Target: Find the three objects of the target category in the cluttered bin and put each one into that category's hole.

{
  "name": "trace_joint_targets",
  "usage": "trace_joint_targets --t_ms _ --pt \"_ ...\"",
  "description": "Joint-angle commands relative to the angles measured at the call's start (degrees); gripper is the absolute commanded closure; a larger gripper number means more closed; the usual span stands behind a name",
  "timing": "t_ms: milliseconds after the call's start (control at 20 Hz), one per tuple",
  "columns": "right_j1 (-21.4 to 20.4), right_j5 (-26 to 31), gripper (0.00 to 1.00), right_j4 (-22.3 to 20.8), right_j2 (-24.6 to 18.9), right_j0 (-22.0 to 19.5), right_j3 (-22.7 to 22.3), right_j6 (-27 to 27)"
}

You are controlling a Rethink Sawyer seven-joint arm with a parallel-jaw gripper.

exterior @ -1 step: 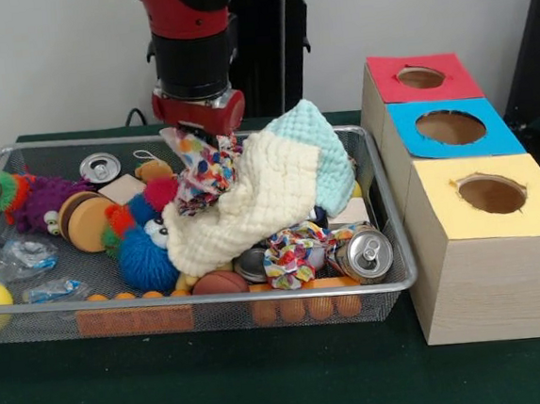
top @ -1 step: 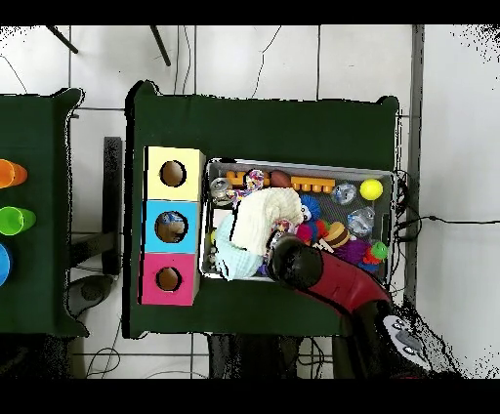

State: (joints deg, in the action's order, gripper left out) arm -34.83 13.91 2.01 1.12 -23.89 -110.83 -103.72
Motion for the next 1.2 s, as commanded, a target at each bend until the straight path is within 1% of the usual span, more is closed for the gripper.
trace_joint_targets --t_ms 50,150,450,650,700,850,1050,1200 --pt "-1.1 0.7 1.00 5.4 -6.3 2.0 -6.5 -14.2" --pt "-1.1 1.2 1.00 6.4 -6.1 2.1 -6.1 -13.7" --pt "0.7 -1.6 1.00 7.8 -6.0 2.8 -6.0 -13.3" --pt "1.4 -2.5 1.00 7.4 -5.5 3.2 -5.2 -11.9" --pt "1.5 -3.7 0.00 7.1 -5.5 3.2 -5.2 -11.4" --pt "1.5 -6.0 0.00 7.2 -4.5 4.2 -5.4 -12.7" --pt "0.4 -4.7 0.00 7.8 -2.3 6.7 -5.1 -13.4" --pt "-1.0 -2.9 0.00 8.4 -2.6 6.4 -5.7 -13.0"
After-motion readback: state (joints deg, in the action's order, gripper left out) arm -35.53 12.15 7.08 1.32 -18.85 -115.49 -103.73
